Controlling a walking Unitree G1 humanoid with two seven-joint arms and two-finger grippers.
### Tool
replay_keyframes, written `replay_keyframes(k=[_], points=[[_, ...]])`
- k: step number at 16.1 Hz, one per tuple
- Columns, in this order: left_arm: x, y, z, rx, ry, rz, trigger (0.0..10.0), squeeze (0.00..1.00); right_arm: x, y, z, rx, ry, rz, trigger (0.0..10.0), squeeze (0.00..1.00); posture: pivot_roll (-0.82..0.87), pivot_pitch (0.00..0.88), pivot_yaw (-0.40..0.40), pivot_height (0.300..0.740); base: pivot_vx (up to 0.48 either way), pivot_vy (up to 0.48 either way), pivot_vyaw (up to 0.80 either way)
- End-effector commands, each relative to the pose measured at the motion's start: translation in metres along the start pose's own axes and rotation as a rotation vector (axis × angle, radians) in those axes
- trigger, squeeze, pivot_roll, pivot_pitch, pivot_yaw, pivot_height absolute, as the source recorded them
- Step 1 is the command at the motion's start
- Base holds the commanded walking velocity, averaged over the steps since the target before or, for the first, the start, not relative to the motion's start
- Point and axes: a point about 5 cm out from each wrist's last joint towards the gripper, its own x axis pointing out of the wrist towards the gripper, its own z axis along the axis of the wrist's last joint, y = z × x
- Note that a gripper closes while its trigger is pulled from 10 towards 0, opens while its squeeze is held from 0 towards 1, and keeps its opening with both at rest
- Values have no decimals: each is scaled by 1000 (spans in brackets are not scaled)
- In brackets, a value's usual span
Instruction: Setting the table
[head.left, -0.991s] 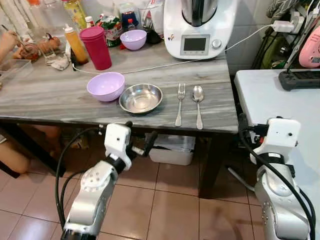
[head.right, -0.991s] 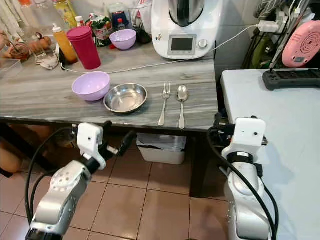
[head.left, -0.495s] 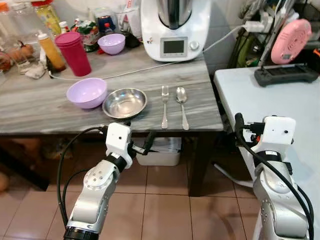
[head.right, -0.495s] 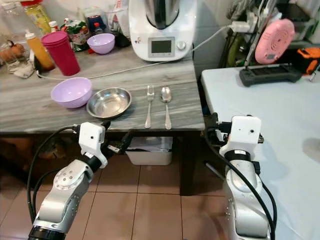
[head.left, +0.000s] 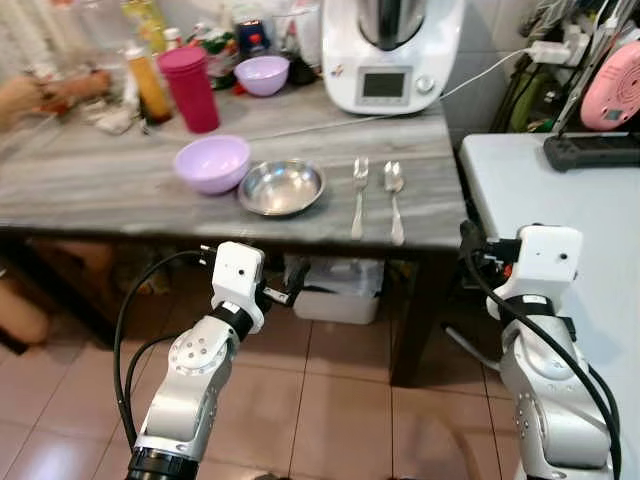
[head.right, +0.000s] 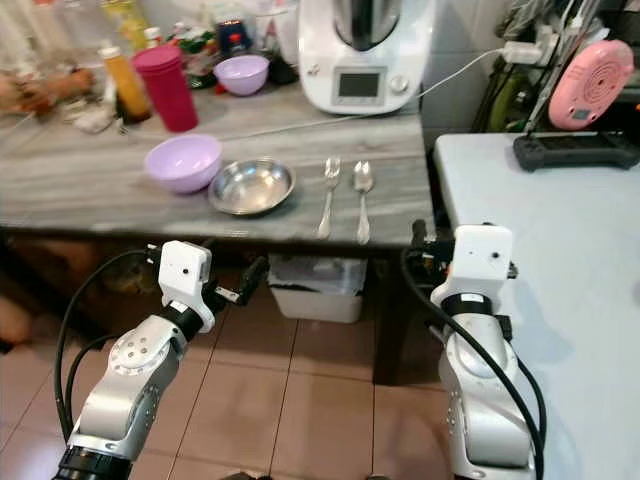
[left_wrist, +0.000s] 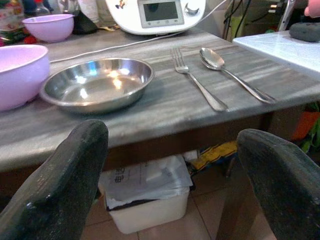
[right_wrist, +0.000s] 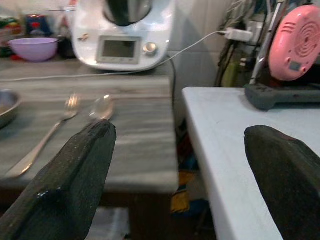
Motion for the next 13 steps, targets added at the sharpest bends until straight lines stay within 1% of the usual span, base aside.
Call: replay_keyframes(k=[1,6,8,9,10,13], points=[[-2,4,-4,4,23,19,10000,0,0,3,-2,11,14,8,10000,0,-256,37,89,740,-330,0,0],[-2,4,-5,7,24,21,10000,0,0,3,-3,8,21,12,10000,0,-255,39,88,740,-337,0,0],[-2,5,-3,12,6,9,10000,0,0,2,-4,6,22,11,10000,0,-256,41,89,740,0,0,0],[-2,6,-4,22,14,-1,10000,0,0,2,-4,6,22,10,10000,0,-258,42,92,740,0,0,0],[-3,5,-1,2,-13,-27,10000,0,-1,2,-4,5,22,10,10000,0,-260,42,93,740,0,0,0],[-3,3,0,-14,-21,-50,10000,0,-1,1,-5,-1,24,7,10000,0,-264,39,94,740,0,0,0]])
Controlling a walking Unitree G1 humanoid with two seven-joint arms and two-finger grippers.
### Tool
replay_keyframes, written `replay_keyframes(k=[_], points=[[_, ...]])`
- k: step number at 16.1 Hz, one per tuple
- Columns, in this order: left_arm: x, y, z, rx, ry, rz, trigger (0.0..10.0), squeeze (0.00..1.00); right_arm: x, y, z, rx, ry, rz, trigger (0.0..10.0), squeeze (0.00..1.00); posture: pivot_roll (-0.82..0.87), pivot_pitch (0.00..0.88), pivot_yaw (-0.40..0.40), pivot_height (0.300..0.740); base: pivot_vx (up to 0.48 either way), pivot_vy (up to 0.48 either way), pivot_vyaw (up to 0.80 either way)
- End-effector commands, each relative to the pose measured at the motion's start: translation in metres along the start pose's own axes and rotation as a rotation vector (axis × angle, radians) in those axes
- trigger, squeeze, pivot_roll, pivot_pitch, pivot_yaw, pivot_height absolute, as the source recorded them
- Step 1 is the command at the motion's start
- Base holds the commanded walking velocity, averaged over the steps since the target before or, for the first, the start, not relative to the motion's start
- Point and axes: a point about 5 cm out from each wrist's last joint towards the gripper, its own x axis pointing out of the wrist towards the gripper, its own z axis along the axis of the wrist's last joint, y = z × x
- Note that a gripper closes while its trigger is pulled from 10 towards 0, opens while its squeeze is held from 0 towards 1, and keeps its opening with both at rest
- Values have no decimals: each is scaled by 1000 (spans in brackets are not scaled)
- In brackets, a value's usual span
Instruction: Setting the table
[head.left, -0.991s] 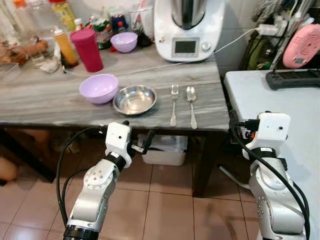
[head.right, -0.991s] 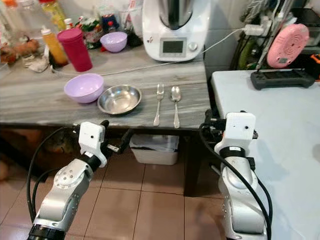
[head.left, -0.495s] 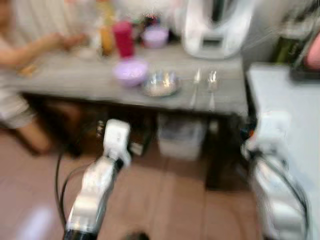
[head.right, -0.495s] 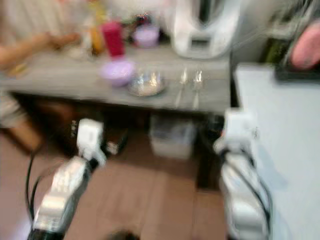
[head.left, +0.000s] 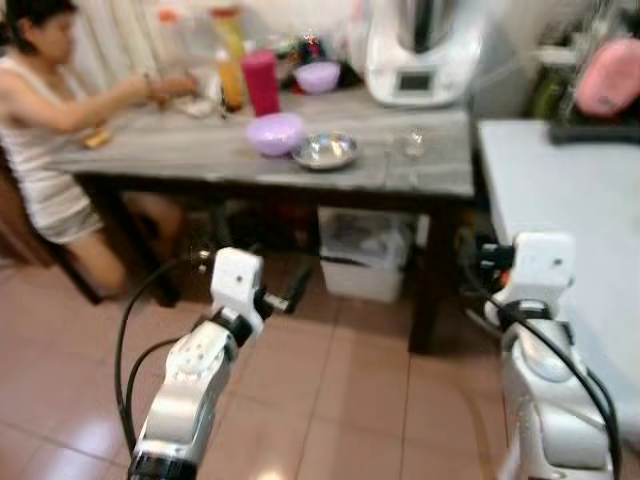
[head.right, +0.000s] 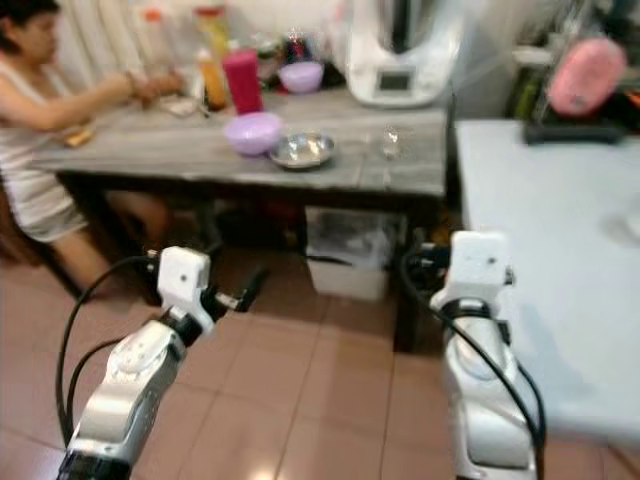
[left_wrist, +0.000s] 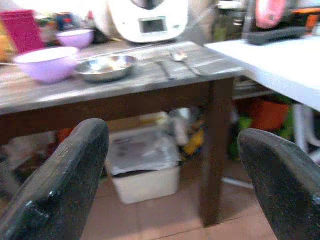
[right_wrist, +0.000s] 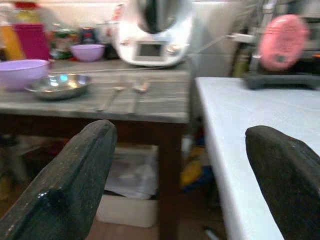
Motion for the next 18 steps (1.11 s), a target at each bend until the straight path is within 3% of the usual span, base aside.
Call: replay_keyframes(k=[1,8,15,18], points=[[-1,4,3,17,-5,4,10000,0,1,5,6,10,-22,16,10000,0,-264,40,94,740,0,0,0],[-3,3,3,18,-9,-20,10000,0,2,6,5,15,-18,19,10000,0,-258,39,96,740,0,0,0],[-1,2,3,13,-8,-28,10000,0,2,5,3,13,-9,16,10000,0,-263,43,96,740,0,-400,0],[0,2,3,11,-7,-28,10000,0,3,3,2,11,-5,13,10000,0,-262,45,91,740,0,-379,-750]])
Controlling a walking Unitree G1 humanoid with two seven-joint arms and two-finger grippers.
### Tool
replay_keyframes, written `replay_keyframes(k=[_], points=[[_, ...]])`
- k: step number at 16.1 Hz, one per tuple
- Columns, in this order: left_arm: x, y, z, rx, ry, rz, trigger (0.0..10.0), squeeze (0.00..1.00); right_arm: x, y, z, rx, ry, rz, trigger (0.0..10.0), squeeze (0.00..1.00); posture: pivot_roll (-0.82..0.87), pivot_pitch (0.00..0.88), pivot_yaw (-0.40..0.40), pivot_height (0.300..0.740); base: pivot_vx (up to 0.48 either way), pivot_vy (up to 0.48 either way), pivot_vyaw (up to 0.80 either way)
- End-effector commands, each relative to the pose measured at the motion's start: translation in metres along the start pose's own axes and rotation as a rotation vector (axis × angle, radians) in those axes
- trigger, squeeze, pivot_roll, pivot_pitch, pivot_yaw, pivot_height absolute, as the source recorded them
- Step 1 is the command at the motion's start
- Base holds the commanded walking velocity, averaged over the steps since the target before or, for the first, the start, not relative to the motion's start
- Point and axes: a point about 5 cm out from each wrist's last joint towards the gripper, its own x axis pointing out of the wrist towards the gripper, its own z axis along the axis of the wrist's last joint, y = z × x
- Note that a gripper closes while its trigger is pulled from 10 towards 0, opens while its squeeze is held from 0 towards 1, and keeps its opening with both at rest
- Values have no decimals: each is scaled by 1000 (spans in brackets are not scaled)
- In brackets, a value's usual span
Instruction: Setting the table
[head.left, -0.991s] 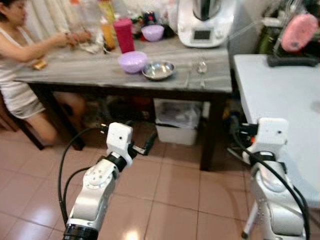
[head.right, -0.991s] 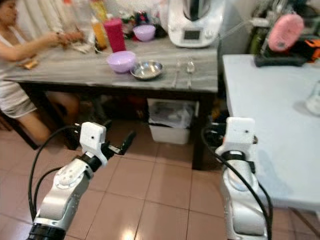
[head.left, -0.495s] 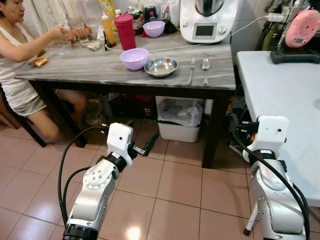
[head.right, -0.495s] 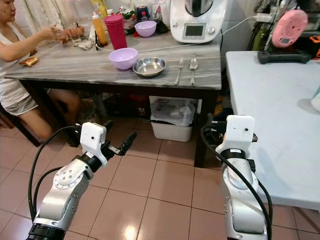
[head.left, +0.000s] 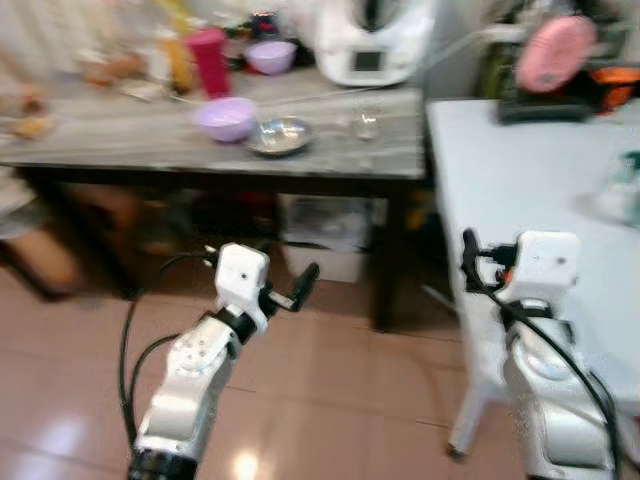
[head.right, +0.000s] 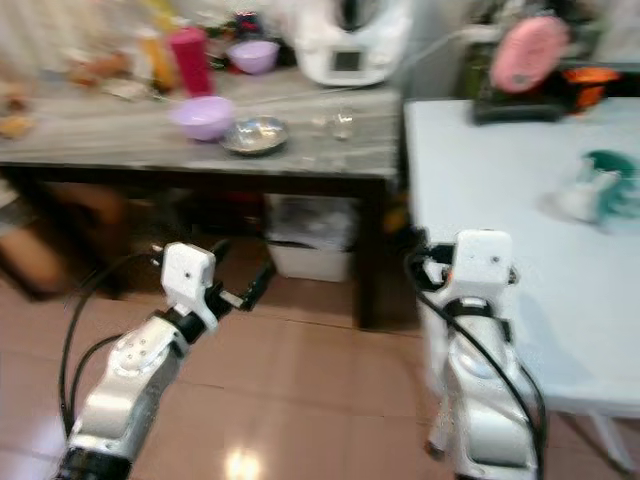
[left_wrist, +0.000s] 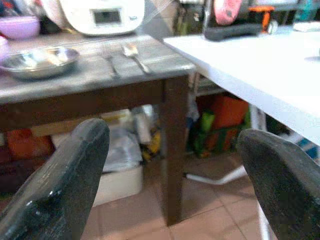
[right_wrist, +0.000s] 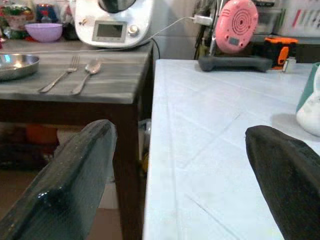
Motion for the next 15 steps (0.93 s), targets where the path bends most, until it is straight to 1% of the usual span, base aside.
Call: replay_keyframes(k=[1,13,15], points=[[0,2,3,8,-9,3,10000,0,1,-2,1,0,-2,-1,10000,0,-262,45,90,740,0,-360,-556],[0,-3,0,4,-8,-8,10000,0,1,-4,4,-22,-19,1,10000,0,-276,44,84,740,0,-338,0],[0,-4,-1,3,-6,-15,10000,0,0,-3,4,-39,-21,6,10000,0,-278,45,87,740,0,-334,0]])
